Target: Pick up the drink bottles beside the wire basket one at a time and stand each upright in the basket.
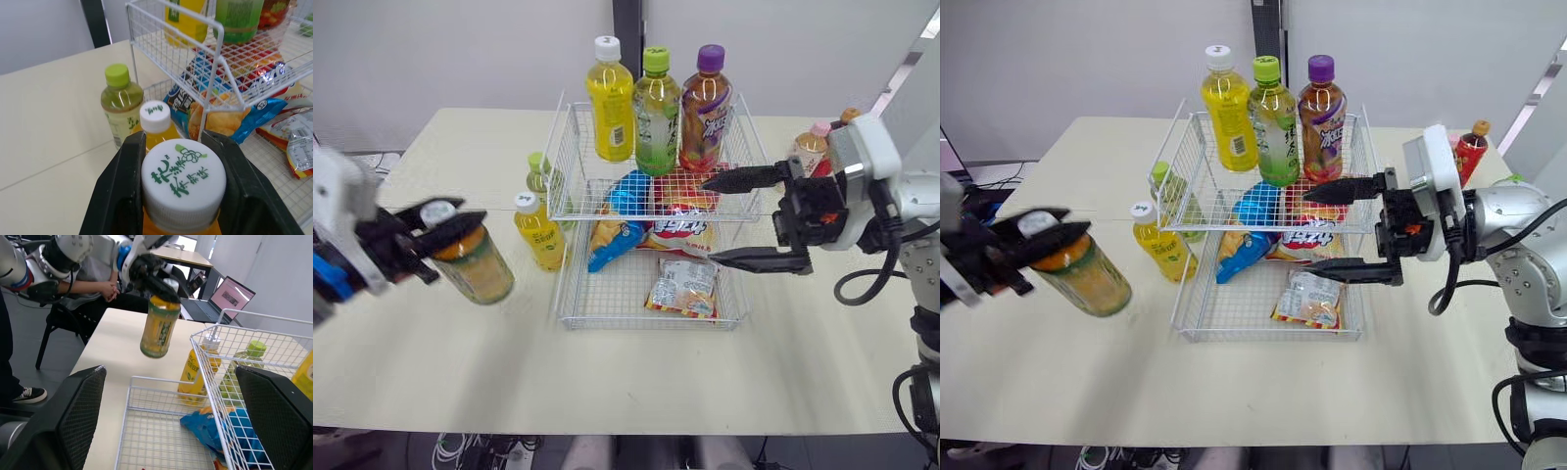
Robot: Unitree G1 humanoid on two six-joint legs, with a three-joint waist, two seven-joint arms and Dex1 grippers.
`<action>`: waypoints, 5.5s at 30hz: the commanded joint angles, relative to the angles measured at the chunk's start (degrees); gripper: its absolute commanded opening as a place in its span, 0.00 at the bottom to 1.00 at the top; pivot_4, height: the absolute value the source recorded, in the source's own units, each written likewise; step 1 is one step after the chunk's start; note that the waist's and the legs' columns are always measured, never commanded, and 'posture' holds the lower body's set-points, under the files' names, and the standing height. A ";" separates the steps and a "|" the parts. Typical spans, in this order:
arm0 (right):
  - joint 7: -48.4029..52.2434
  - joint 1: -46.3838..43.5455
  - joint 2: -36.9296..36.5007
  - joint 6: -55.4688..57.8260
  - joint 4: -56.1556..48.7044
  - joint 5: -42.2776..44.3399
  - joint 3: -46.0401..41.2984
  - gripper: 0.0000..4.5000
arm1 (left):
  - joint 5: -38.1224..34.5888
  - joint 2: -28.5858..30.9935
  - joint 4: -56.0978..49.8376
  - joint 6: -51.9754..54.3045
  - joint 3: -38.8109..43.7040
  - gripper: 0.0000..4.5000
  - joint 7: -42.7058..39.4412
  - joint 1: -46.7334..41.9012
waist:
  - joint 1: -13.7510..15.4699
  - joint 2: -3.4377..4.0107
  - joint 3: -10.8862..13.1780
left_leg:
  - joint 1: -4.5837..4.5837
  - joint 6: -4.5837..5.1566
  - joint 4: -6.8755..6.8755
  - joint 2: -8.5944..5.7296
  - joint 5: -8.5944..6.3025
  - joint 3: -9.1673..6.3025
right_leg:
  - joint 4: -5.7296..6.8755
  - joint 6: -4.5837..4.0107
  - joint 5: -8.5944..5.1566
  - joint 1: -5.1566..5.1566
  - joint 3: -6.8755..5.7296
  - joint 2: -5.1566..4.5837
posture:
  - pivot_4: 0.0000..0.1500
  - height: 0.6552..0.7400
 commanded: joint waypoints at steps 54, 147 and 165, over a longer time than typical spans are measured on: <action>-17.35 16.55 -8.33 7.00 -12.93 5.81 -17.57 1.00 | 38.62 -42.44 57.22 -16.09 -53.79 0.47 -33.13 -81.33 | -1.04 0.03 0.17 | -0.28 -0.06 0.31 -0.03 -0.03 0.22 | 0.16 0.22 0.03 -0.04 -0.03 0.12 | 1.00 1.00; -12.35 2.23 3.28 3.26 -8.21 -1.84 2.35 1.00 | 32.99 -33.08 4.61 -12.28 -27.32 0.83 18.41 -14.09 | -0.75 0.09 0.09 | -0.02 -0.09 0.25 0.03 -0.04 -0.05 | 0.15 0.13 0.17 0.07 0.07 0.13 | 1.00 1.00; -13.93 2.60 3.36 3.41 -8.80 -2.47 1.97 1.00 | 28.86 -28.18 -0.42 -10.57 -20.57 0.31 14.19 -12.41 | -1.05 0.09 0.10 | -0.02 -0.09 0.24 0.07 -0.04 -0.04 | 0.15 0.13 0.16 0.03 0.10 0.14 | 1.00 1.00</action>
